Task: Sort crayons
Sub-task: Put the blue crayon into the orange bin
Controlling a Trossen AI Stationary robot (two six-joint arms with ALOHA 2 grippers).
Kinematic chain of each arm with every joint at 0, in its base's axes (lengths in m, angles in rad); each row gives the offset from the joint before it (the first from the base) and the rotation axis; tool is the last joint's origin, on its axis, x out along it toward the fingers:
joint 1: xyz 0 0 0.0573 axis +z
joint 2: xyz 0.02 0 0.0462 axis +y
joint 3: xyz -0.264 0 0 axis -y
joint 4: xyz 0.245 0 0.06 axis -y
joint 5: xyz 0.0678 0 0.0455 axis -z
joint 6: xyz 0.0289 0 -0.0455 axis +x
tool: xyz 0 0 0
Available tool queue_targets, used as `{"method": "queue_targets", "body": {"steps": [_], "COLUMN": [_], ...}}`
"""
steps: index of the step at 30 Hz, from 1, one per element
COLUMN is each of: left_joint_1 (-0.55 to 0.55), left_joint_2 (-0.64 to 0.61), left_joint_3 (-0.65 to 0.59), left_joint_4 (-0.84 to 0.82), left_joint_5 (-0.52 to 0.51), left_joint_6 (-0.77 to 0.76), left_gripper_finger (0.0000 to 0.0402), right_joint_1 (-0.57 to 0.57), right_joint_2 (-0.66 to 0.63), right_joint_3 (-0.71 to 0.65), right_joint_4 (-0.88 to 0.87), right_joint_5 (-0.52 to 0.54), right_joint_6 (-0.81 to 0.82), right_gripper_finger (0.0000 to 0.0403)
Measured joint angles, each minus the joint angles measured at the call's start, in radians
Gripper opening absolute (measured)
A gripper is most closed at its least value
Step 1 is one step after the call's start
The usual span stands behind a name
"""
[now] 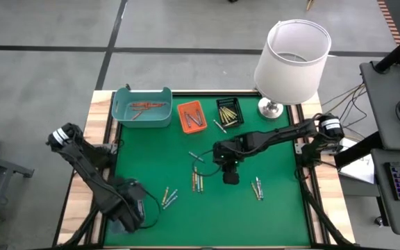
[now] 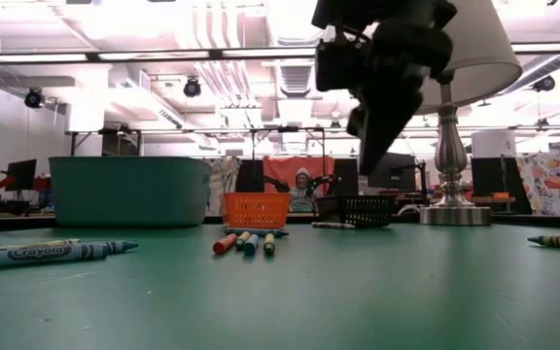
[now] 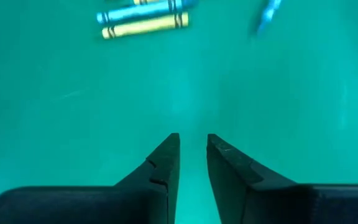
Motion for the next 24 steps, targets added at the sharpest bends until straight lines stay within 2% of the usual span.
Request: {"method": "queue_targets", "body": {"steps": [3, 5, 9, 12, 14, 17, 24], "left_joint_1": [0.006, 0.018, 0.04, 0.055, 0.068, 0.092, 0.17], "left_joint_2": [0.002, -0.008, -0.048, -0.086, -0.118, -0.175, -0.347], "left_joint_3": [0.075, 0.105, 0.13, 0.12, 0.101, 0.039, -0.206], "left_joint_4": [0.002, 0.003, 0.011, 0.05, 0.095, 0.222, 0.611], "left_joint_5": [-0.271, -0.407, -0.593, -0.695, -0.734, -0.74, -0.649], "left_joint_6": [0.134, 0.233, 0.434, 0.575, 0.671, 0.822, 1.158], "left_gripper_finger": [0.0105, 0.0101, 0.0086, 0.0077, 0.0076, 0.0075, 0.0075], "right_joint_1": [0.015, 0.016, 0.014, 0.017, 0.017, 0.02, 0.041], "right_joint_2": [-0.013, -0.023, -0.056, -0.071, -0.074, -0.074, -0.074], "right_joint_3": [0.004, 0.008, 0.008, 0.008, 0.008, 0.008, -0.005], "right_joint_4": [-0.057, -0.104, -0.211, -0.295, -0.336, -0.39, -0.466], "right_joint_5": [-0.001, -0.001, 0.001, 0.0, -0.001, 0.0, 0.0], "right_joint_6": [0.097, 0.136, 0.205, 0.273, 0.327, 0.403, 0.514], "right_gripper_finger": [0.0066, 0.0066, 0.0065, 0.0063, 0.0063, 0.0063, 0.0063]}}
